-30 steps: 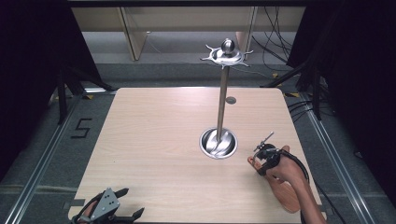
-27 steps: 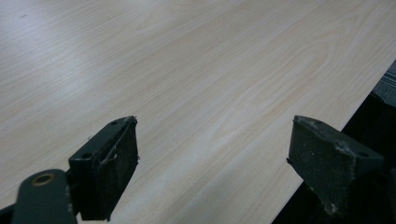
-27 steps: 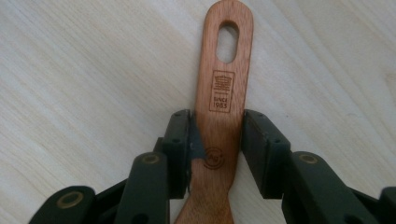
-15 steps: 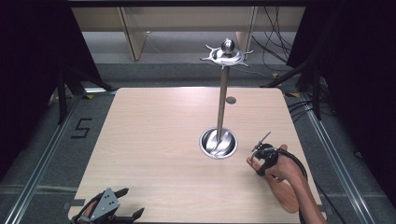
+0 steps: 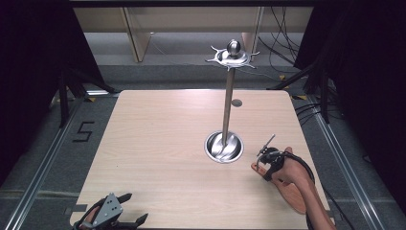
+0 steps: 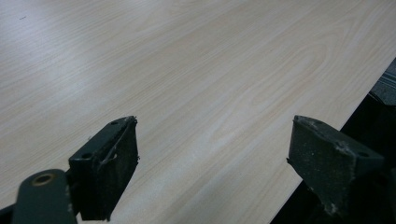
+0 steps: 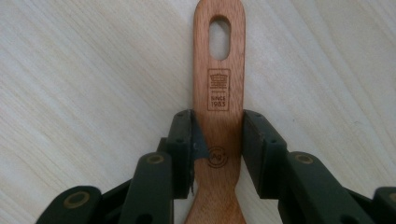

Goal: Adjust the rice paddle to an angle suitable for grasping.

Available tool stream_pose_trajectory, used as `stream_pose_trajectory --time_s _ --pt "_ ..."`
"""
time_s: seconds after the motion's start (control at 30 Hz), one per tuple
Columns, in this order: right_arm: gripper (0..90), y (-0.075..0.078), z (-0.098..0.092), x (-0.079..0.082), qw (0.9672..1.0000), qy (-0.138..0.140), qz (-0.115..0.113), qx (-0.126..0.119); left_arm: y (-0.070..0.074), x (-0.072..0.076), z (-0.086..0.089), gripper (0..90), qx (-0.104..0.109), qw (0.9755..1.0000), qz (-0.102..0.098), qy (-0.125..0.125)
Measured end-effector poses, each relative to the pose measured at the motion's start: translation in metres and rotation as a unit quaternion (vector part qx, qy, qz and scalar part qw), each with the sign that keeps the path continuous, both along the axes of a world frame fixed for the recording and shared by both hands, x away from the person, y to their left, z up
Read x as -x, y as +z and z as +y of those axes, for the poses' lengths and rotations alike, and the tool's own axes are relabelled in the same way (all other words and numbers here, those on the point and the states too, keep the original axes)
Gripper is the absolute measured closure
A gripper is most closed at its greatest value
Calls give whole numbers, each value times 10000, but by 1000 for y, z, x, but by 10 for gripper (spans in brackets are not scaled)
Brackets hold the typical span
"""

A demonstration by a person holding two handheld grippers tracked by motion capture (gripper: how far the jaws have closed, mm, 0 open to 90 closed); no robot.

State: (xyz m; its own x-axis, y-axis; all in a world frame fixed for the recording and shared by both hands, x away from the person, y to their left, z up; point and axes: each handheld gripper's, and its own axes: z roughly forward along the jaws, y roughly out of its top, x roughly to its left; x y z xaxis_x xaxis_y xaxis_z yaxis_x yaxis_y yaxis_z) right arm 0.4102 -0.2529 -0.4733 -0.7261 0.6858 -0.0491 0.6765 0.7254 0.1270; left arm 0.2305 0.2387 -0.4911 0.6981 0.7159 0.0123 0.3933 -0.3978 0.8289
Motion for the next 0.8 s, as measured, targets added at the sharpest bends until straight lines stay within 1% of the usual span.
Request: stream_pose_trajectory --time_s 0.03,0.07,0.1,0.13,0.17,0.2,0.23,0.27,0.3,0.33,0.37,0.4,0.43,0.47,0.5,0.53,0.57,0.6,0.63,0.67,0.7,0.73,0.77,0.8 --pt "664 1 2 2 9998 -151 58 -87 0 0 0 153 2 10000 -7 -2" --pt "665 2 0 1 9999 -79 -52 -130 1 0 1 153 -63 10000 -5 -26" --pt "665 3 0 2 9998 -141 -60 -144 1 0 1 153 -50 10000 -4 -16" --pt "665 3 0 2 9998 -141 -60 -144 1 0 1 153 -50 10000 -4 -16" --pt "664 4 -2 3 9995 -87 -186 -240 0 0 0 153 4 10000 -4 2" --pt "664 4 -2 3 9995 -87 -186 -240 0 0 0 153 4 10000 -4 2" --pt "665 8 -3 6 9989 -181 -221 -376 0 0 0 153 7 10000 -6 4" --pt "665 10 -5 6 9984 -182 -309 -439 0 0 0 153 -50 10000 -4 4" --pt "665 10 -5 6 9984 -182 -309 -439 0 0 0 153 -50 10000 -4 4" --pt "665 13 -7 7 9981 -174 -343 -472 -1 1 -2 153 117 9999 80 95" --pt "665 18 -9 10 9968 -280 -422 -625 -1 2 -2 153 118 9998 90 102" --pt "665 21 -12 10 9963 -204 -507 -663 -1 1 -2 153 120 9998 82 100" --pt "665 23 -12 12 9954 -320 -497 -752 -1 1 -2 153 103 9999 66 94" --pt "665 23 -12 12 9954 -320 -497 -752 -1 1 -2 153 103 9999 66 94" --pt "665 27 -16 13 9948 -294 -601 -768 0 0 -1 153 45 10000 -6 28" --pt "665 29 -18 14 9940 -222 -670 -833 -1 1 -2 153 144 9998 82 113" --pt "665 33 -19 18 9926 -403 -712 -895 -2 1 -3 153 163 9998 89 111" --pt "665 39 -24 22 9898 -451 -891 -1015 -2 1 -3 153 168 9998 84 106" --pt "665 39 -24 22 9898 -451 -891 -1015 -2 1 -3 153 169 9998 82 110" --pt "665 41 -27 24 9882 -517 -943 -1094 -2 1 -3 153 163 9998 81 111" --pt "665 46 -30 29 9837 -652 -1081 -1280 0 0 -1 153 27 10000 -21 3" --pt "665 48 -33 31 9824 -623 -1164 -1320 0 0 -1 153 16 10000 25 19" --pt "665 50 -37 32 9807 -530 -1303 -1361 -1 1 -2 153 78 9999 83 82" --pt "665 51 -39 35 9790 -597 -1330 -1426 -1 1 -2 153 78 9999 83 82"
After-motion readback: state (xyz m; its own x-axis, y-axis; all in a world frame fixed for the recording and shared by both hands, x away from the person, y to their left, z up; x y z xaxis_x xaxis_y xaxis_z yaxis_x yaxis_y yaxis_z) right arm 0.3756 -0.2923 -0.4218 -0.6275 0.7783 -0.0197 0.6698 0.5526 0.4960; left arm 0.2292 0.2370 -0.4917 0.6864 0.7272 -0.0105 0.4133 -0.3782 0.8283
